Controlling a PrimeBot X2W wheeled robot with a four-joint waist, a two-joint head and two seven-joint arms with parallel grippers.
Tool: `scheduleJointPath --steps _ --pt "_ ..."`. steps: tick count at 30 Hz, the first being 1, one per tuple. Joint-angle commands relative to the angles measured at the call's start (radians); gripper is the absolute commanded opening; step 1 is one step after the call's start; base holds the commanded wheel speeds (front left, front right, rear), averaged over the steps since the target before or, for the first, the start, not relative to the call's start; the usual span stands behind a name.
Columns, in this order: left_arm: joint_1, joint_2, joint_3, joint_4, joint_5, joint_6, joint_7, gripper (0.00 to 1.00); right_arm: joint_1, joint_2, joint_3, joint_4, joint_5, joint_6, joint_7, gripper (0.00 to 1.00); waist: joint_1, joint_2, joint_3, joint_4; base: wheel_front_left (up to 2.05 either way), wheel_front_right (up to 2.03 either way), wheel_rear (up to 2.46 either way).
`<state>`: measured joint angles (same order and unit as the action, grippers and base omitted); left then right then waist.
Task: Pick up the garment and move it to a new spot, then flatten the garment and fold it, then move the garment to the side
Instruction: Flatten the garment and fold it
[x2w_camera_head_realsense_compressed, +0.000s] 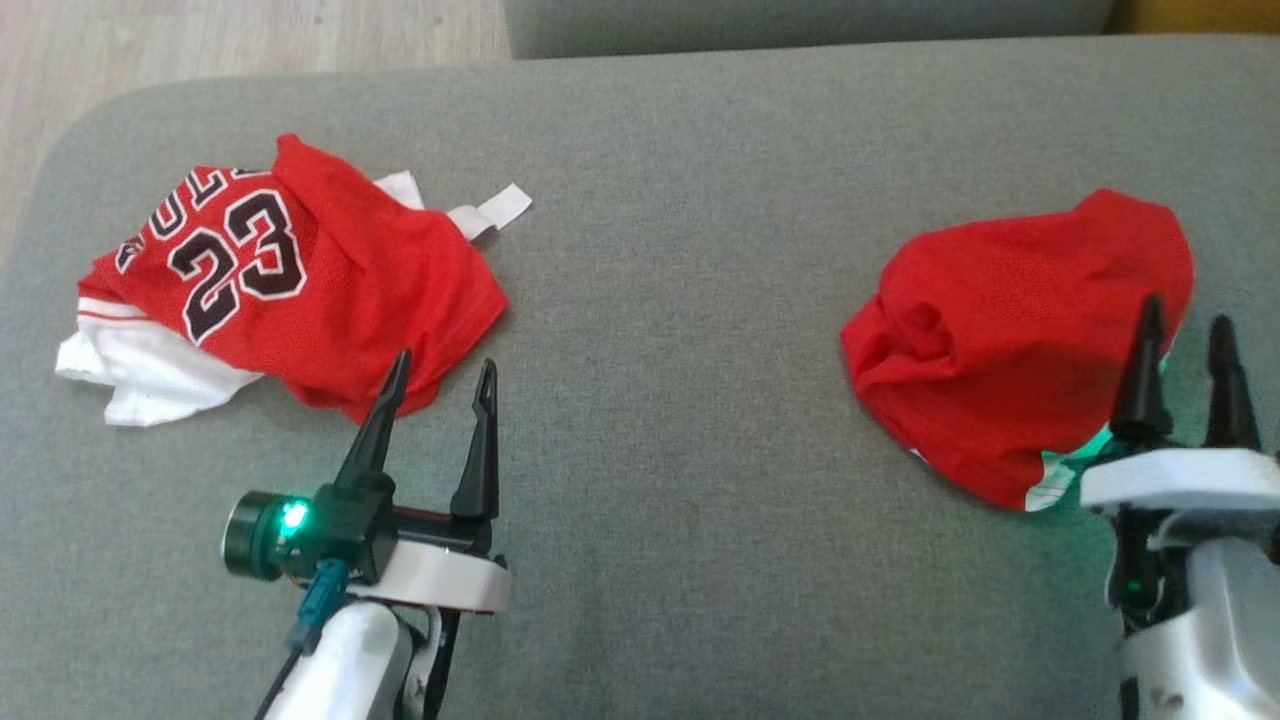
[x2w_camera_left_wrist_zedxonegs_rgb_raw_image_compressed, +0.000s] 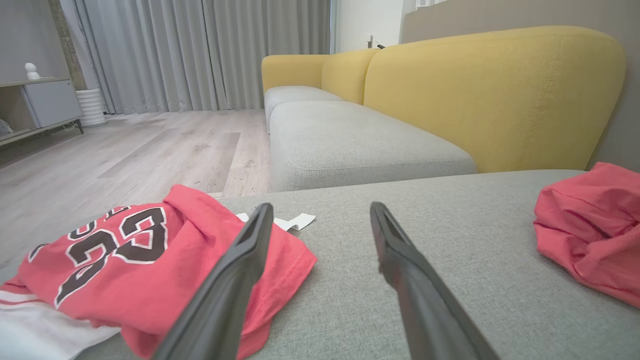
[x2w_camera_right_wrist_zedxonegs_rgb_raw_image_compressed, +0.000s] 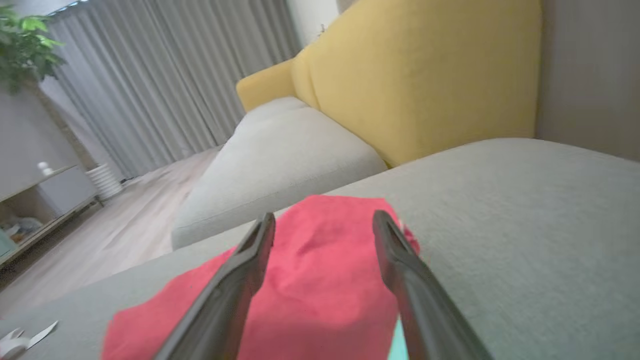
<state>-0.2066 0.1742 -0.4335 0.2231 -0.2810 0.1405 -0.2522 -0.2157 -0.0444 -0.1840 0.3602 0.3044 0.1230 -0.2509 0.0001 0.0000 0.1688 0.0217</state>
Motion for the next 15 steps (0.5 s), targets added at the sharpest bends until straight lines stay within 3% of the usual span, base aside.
scheduleJointPath --steps 1,8,15 --pt "-0.049 0.001 0.042 -0.018 0.013 -0.009 -0.009 1.0 -0.069 -0.006 -0.01 0.048 0.023 0.008 -0.011 1.0 -0.0001 0.0 0.014 0.001 0.0 0.0 0.0" --pt "-0.063 -0.016 0.056 0.0 0.03 -0.03 -0.009 1.0 -0.202 -0.006 -0.084 0.257 0.001 0.008 -0.011 1.0 -0.0001 0.0 0.038 0.005 0.0 0.0 0.0" --pt "-0.067 -0.027 0.064 0.01 0.044 -0.044 -0.009 1.0 -0.281 -0.006 -0.15 0.374 -0.012 0.008 -0.011 1.0 -0.0001 0.0 0.053 0.011 0.0 0.0 0.0"
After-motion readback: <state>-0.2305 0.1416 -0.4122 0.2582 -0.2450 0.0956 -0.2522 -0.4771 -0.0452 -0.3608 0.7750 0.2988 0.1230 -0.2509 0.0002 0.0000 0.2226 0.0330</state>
